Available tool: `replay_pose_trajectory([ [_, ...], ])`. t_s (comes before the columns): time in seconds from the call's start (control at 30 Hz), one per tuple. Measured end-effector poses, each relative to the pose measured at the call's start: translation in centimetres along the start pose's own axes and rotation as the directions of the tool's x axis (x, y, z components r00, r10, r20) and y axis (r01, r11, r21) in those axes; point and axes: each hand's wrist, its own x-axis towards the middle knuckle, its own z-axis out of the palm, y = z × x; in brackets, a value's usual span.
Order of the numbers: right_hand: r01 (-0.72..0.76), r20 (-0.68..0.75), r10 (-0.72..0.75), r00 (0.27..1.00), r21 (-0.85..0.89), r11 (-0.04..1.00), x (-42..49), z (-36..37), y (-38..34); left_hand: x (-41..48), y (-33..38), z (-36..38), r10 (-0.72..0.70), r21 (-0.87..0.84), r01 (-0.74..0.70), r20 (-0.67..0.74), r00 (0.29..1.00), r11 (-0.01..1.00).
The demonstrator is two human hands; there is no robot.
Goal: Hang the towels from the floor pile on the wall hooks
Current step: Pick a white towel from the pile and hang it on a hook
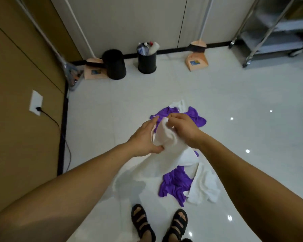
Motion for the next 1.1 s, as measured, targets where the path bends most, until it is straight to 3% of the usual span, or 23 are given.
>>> replay_pose_trajectory([
  [0.07, 0.083, 0.104, -0.071, 0.992, -0.119, 0.989, -0.8, 1.1, -4.2, -1.6, 1.4, -3.1, 0.035, -0.114, -0.033, 0.009, 0.999, 0.993],
  [0.13, 0.168, 0.152, -0.14, 0.978, -0.19, 0.967, -1.3, 1.8, -8.1, -3.2, 2.4, -5.8, -0.016, -0.119, 0.019, 0.025, 1.0, 0.993],
  [0.27, 0.249, 0.362, -0.092, 0.928, -0.418, 0.873, -1.4, 1.6, -13.8, -5.8, 2.8, -10.5, -0.103, -0.134, 0.085, -0.141, 0.985, 0.987],
  [0.3, 0.271, 0.409, -0.034, 0.912, -0.537, 0.799, -1.3, 1.6, -14.7, -6.6, 2.7, -11.8, -0.117, -0.133, 0.089, -0.218, 0.969, 0.987],
  [0.37, 0.325, 0.421, 0.061, 0.905, -0.778, 0.538, -0.7, 2.3, -15.8, -8.0, 2.8, -14.2, -0.129, -0.125, 0.09, -0.352, 0.927, 0.988],
  [0.43, 0.373, 0.39, 0.006, 0.921, -0.886, 0.276, 0.0, 3.2, -16.9, -9.4, 3.4, -16.0, -0.132, -0.129, 0.088, -0.396, 0.909, 0.988],
  [0.5, 0.342, 0.315, -0.18, 0.932, -0.928, 0.146, 0.3, 3.7, -18.6, -10.7, 4.3, -17.4, -0.146, -0.155, 0.095, -0.36, 0.921, 0.983],
  [0.57, 0.316, 0.251, -0.378, 0.891, -0.941, 0.123, 0.2, 3.8, -20.4, -12.0, 5.1, -18.4, -0.204, -0.237, 0.142, -0.26, 0.944, 0.961],
  [0.7, 0.376, 0.245, -0.698, 0.673, -0.926, 0.037, -0.7, 5.0, -22.8, -14.4, 6.2, -19.3, -0.301, -0.57, 0.297, 0.09, 0.949, 0.766],
  [0.77, 0.415, 0.194, -0.78, 0.595, -0.905, 0.092, -1.0, 6.0, -23.4, -15.3, 7.0, -19.6, -0.288, -0.558, 0.358, 0.213, 0.934, 0.748],
  [0.83, 0.444, 0.087, -0.779, 0.62, -0.858, 0.258, -0.9, 6.9, -23.3, -15.9, 7.7, -20.1, -0.244, -0.596, 0.339, 0.237, 0.94, 0.728],
  [0.9, 0.427, -0.028, -0.676, 0.736, -0.757, 0.495, -0.8, 7.2, -22.6, -16.3, 8.5, -20.8, -0.156, -0.73, 0.214, 0.147, 0.977, 0.649],
  [0.97, 0.342, -0.054, -0.508, 0.86, -0.677, 0.651, -0.7, 7.1, -21.6, -16.5, 9.1, -21.5, -0.101, -0.85, 0.07, 0.02, 0.995, 0.523],
  [1.1, 0.129, 0.001, -0.135, 0.991, -0.312, 0.941, -1.0, 6.6, -18.6, -16.8, 10.2, -22.3, -0.122, -0.922, -0.109, -0.165, 0.979, 0.371],
])
